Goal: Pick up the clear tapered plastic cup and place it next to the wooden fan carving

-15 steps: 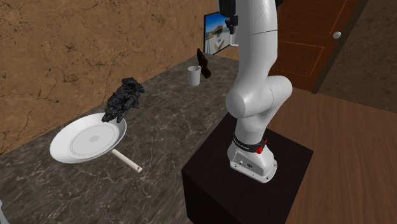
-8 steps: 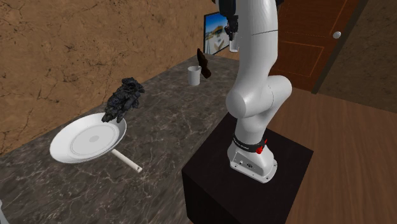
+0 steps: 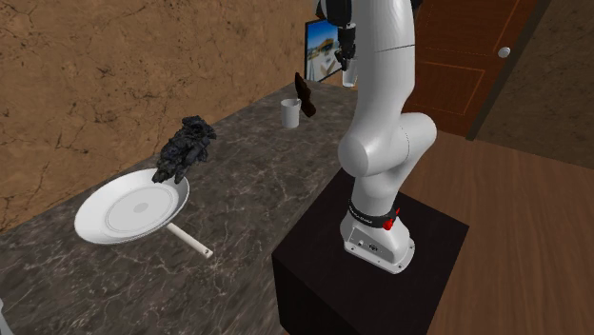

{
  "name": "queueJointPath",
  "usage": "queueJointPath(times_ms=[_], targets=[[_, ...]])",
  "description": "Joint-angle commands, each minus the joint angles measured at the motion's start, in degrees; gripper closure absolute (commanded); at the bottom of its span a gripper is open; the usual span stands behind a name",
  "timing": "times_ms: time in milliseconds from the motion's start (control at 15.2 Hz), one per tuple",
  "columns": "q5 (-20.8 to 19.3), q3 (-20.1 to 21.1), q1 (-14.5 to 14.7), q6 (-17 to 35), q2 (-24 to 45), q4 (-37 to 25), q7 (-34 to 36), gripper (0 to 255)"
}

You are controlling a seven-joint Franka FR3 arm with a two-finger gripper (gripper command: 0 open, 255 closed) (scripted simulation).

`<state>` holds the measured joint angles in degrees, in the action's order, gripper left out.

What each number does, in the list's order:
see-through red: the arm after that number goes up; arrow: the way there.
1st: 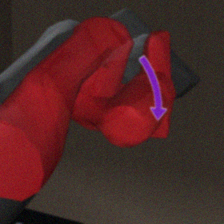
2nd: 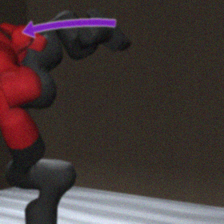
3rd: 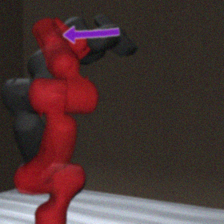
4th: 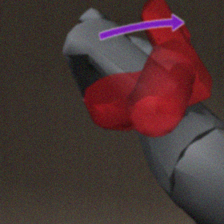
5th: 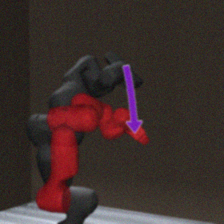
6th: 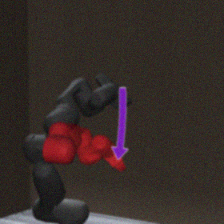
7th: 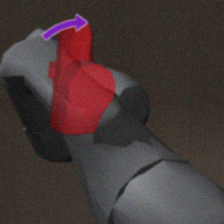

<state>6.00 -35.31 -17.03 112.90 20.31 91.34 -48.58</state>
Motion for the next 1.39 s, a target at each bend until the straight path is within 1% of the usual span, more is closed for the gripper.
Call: queueJointPath(times_ms=[0, 1056, 1320], targets=[[0.24, 0.09, -0.09, 1.39, 0.34, 1.05, -0.15, 255], [2.91, 1.56, -0.76, 12.24, 4.45, 8.38, -1.09, 255], [2.91, 1.56, -0.76, 12.24, 4.45, 8.38, -1.09, 255]])
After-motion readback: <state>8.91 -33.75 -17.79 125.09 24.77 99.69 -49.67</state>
